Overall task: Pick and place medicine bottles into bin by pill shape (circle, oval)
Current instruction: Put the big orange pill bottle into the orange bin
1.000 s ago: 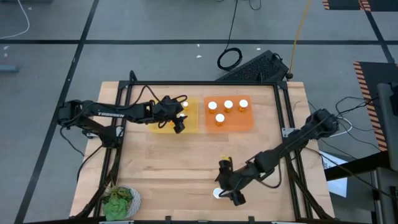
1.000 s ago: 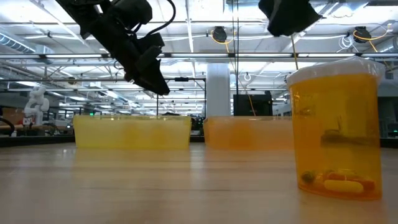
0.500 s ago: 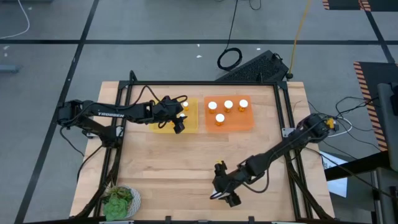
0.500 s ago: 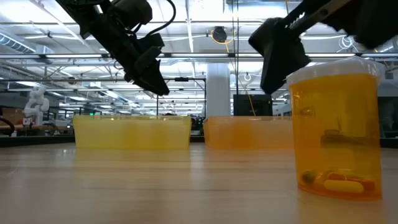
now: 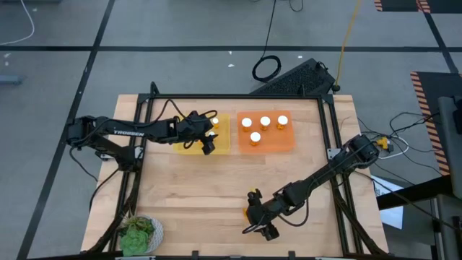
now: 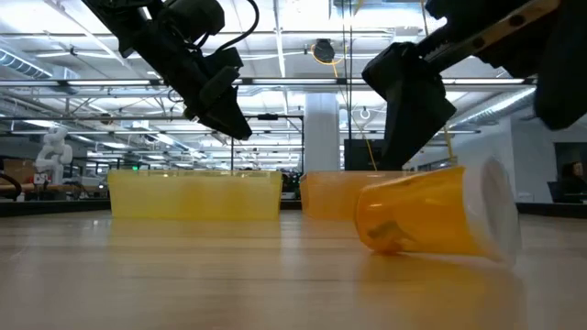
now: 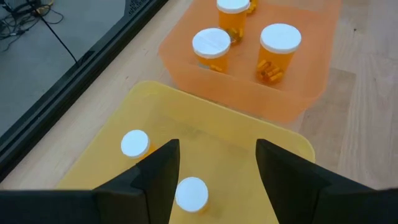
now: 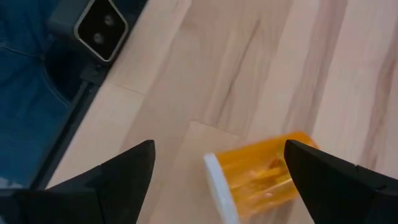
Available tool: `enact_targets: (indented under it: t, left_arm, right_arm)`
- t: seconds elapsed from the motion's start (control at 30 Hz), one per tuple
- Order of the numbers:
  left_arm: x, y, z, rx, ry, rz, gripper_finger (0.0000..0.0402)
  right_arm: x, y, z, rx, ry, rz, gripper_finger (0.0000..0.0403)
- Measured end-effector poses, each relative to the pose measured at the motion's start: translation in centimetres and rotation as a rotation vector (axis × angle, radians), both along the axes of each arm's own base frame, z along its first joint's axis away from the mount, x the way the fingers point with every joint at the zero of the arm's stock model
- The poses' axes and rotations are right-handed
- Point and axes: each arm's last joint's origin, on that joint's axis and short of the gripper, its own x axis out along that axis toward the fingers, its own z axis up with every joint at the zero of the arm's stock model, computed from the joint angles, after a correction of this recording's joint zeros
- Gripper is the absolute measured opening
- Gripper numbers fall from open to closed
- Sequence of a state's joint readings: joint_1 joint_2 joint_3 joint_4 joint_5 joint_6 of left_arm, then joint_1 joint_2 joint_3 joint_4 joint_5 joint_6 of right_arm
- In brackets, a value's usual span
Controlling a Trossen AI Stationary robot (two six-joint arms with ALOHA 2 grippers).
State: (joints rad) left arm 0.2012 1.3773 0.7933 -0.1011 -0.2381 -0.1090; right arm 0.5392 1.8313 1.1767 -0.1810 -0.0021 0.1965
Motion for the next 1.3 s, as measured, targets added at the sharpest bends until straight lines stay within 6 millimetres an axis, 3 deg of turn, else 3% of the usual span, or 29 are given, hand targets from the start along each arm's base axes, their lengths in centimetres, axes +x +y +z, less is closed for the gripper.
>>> enact_targets:
  t: [0.23, 0.4, 0.7, 0.9, 1.17, 1.3]
  left_arm:
    - [0.0, 0.0, 0.0, 0.001, 0.000, -0.001, 0.0216]
    - [0.4, -0.9, 0.2, -0.002, -0.027, -0.038, 0.0216]
    - [1.8, -6.8, 1.5, 0.032, -0.177, -0.377, 0.0216]
    - [1.8, -10.2, 1.4, 0.038, -0.196, -0.475, 0.0216]
    - [2.0, -13.6, -0.5, 0.007, -0.140, -0.519, 0.0216]
    - [2.3, -14.5, -1.8, 0.006, -0.100, -0.526, 0.0216]
  right_arm:
    - [0.0, -0.3, 0.0, -0.029, 0.002, 0.000, 0.0335]
    - [-0.5, 0.1, 0.0, -0.119, -0.041, -0.120, 0.0332]
    - [-1.6, 2.0, 0.0, -0.103, -0.060, -0.182, 0.0331]
    - [-2.5, 3.1, 0.2, -0.144, -0.148, -0.313, 0.0331]
    - [-3.6, 5.2, 0.6, -0.059, -0.271, -0.510, 0.0331]
    - [-3.7, 6.5, -0.5, -0.029, -0.349, -0.567, 0.0331]
